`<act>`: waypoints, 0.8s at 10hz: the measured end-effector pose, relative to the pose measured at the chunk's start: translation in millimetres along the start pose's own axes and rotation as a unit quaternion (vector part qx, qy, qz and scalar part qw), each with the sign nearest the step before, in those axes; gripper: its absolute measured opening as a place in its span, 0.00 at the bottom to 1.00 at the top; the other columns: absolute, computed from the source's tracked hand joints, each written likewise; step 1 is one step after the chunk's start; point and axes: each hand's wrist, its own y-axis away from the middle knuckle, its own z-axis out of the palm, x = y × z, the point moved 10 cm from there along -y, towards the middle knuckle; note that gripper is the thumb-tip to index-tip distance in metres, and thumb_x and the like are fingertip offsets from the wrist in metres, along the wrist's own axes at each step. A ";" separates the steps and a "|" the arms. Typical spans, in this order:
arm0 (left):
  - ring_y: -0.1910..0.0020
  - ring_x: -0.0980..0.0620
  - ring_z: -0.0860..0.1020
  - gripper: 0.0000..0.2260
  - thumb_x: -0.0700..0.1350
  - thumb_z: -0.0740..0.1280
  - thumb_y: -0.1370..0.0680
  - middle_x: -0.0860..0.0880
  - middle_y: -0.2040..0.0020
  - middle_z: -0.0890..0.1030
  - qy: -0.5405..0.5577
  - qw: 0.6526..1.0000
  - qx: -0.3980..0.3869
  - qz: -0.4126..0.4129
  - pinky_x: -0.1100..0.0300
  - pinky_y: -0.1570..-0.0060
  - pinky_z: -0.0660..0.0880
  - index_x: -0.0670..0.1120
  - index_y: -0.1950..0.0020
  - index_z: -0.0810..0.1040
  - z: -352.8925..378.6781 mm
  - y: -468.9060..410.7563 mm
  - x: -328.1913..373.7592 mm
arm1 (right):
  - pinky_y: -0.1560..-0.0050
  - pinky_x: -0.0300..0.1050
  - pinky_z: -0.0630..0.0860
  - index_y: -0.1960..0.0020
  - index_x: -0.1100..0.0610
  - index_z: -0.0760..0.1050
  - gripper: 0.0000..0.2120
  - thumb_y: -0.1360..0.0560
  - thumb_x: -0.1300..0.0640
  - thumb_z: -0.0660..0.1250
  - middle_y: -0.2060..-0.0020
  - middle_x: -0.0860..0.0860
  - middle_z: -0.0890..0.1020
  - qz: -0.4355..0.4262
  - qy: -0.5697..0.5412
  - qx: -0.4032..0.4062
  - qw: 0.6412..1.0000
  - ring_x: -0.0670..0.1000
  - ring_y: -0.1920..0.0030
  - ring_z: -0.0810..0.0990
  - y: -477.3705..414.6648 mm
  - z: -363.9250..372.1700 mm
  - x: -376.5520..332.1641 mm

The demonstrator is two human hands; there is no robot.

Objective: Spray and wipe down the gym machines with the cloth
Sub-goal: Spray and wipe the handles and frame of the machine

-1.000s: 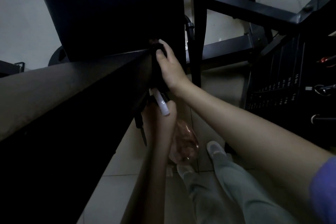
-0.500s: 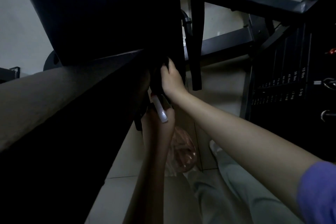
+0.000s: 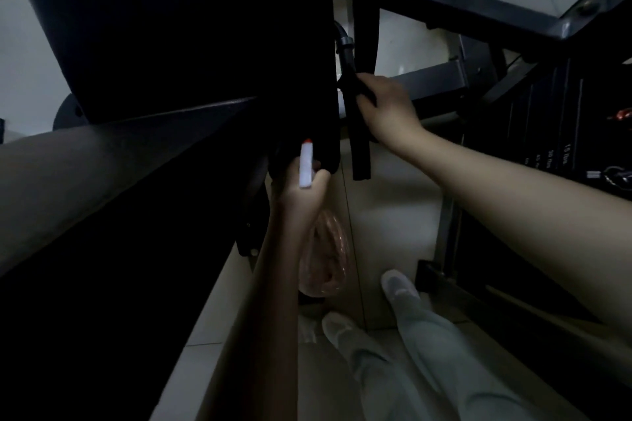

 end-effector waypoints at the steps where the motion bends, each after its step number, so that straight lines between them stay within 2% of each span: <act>1: 0.37 0.47 0.73 0.23 0.49 0.60 0.22 0.43 0.33 0.73 0.062 0.995 -0.013 -0.082 0.54 0.35 0.69 0.51 0.27 0.65 10.4 -9.3 -12.9 | 0.50 0.39 0.71 0.35 0.56 0.73 0.16 0.22 0.60 0.59 0.44 0.55 0.79 0.004 -0.038 0.023 0.999 0.51 0.45 0.76 -0.6 -6.7 -4.1; 2: 0.62 0.55 0.73 0.09 0.42 0.59 0.19 0.45 0.56 0.77 0.125 0.982 0.002 -0.142 0.69 0.63 0.70 0.50 0.41 0.74 13.1 -10.3 -25.6 | 0.54 0.28 0.67 0.37 0.58 0.73 0.15 0.22 0.60 0.60 0.45 0.54 0.79 -0.008 -0.053 0.031 0.998 0.46 0.49 0.75 -1.2 -9.2 -11.2; 3: 0.62 0.55 0.74 0.15 0.39 0.59 0.19 0.48 0.59 0.76 0.131 0.981 0.009 -0.146 0.71 0.70 0.70 0.45 0.32 0.71 14.1 -5.9 -33.5 | 0.53 0.31 0.66 0.36 0.59 0.72 0.15 0.22 0.60 0.60 0.44 0.55 0.77 -0.026 -0.061 0.036 0.997 0.45 0.48 0.72 0.2 -9.4 -20.1; 4: 0.39 0.43 0.75 0.21 0.37 0.58 0.19 0.39 0.37 0.75 0.134 0.981 0.006 -0.138 0.60 0.40 0.71 0.45 0.26 0.63 16.7 4.4 -43.4 | 0.46 0.35 0.66 0.34 0.59 0.70 0.17 0.22 0.59 0.61 0.43 0.51 0.75 -0.056 -0.066 0.053 0.995 0.46 0.43 0.70 -1.9 -6.3 -31.3; 5: 0.46 0.38 0.77 0.19 0.43 0.62 0.20 0.33 0.36 0.75 0.138 0.976 0.011 -0.167 0.48 0.44 0.73 0.40 0.29 0.68 15.3 13.7 -57.8 | 0.29 0.45 0.59 0.27 0.59 0.63 0.23 0.21 0.57 0.60 0.30 0.57 0.66 -0.073 -0.020 0.017 0.997 0.54 0.30 0.63 -18.6 24.0 -38.1; 6: 0.40 0.37 0.77 0.21 0.46 0.65 0.25 0.36 0.37 0.76 0.122 0.980 0.035 -0.152 0.43 0.37 0.72 0.40 0.34 0.73 6.7 12.6 -67.3 | 0.27 0.47 0.46 0.24 0.60 0.55 0.27 0.21 0.57 0.57 0.24 0.58 0.54 -0.110 0.125 0.018 0.986 0.59 0.24 0.51 -10.0 57.8 -41.4; 7: 0.40 0.35 0.76 0.17 0.40 0.65 0.25 0.36 0.39 0.78 0.103 0.982 0.028 -0.153 0.38 0.40 0.73 0.38 0.36 0.73 3.8 15.7 -67.4 | 0.28 0.51 0.50 0.30 0.64 0.66 0.26 0.25 0.55 0.59 0.28 0.61 0.63 -0.250 0.210 -0.046 0.944 0.63 0.27 0.60 25.1 87.6 -56.9; 8: 0.45 0.35 0.78 0.15 0.40 0.66 0.26 0.36 0.44 0.79 0.058 0.992 0.022 -0.109 0.36 0.45 0.75 0.39 0.40 0.75 -0.6 15.8 -65.1 | 0.27 0.50 0.49 0.25 0.61 0.57 0.29 0.24 0.58 0.62 0.24 0.58 0.55 -0.306 0.287 -0.082 0.904 0.58 0.24 0.53 15.8 66.7 -54.4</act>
